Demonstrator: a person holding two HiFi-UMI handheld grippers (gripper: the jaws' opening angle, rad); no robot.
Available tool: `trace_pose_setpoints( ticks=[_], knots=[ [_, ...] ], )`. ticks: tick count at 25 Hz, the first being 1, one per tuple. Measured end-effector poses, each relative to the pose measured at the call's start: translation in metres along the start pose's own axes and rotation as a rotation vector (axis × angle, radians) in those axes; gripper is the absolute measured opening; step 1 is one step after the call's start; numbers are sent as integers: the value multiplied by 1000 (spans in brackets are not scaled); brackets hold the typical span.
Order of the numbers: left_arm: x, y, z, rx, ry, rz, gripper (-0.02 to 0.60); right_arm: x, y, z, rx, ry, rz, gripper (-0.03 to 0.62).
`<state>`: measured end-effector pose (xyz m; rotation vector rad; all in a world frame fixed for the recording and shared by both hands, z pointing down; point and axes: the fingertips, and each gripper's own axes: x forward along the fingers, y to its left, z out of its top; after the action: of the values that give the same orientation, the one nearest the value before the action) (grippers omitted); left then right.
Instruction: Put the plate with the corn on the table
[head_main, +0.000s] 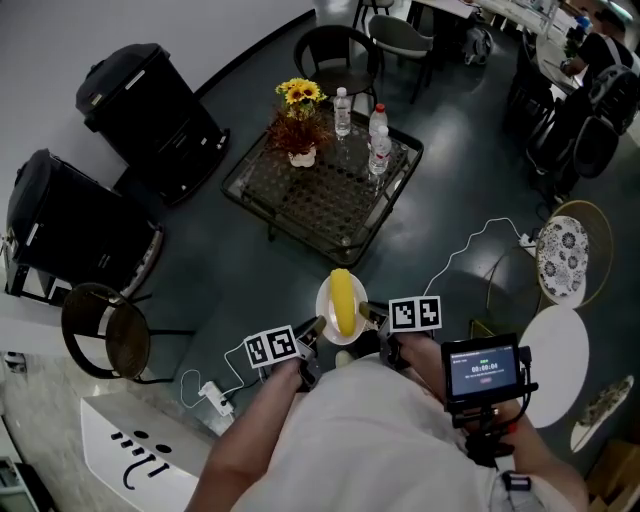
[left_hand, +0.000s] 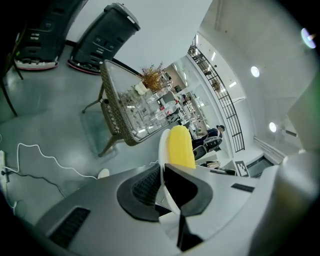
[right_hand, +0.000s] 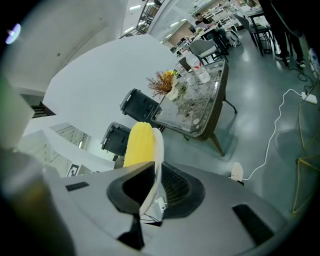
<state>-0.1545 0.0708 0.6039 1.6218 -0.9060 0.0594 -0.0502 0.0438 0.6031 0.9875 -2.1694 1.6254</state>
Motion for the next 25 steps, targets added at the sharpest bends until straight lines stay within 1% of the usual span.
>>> trace_pose_setpoints(
  ticks=[5, 10, 13, 17, 25],
  knots=[
    [16, 3, 15, -13, -2, 19, 34, 9, -9, 18, -2, 17, 12, 49],
    [42, -2, 34, -22, 1, 23, 34, 15, -26, 47, 12, 28, 10, 49],
    [57, -6, 51, -13, -17, 12, 34, 19, -34, 69, 8, 28, 13, 49],
    [71, -5, 75, -24, -37, 16, 34, 30, -38, 95, -7, 37, 19, 49],
    [95, -7, 101, -24, -46, 41, 34, 42, -49, 128, -6, 63, 25, 49]
  ],
)
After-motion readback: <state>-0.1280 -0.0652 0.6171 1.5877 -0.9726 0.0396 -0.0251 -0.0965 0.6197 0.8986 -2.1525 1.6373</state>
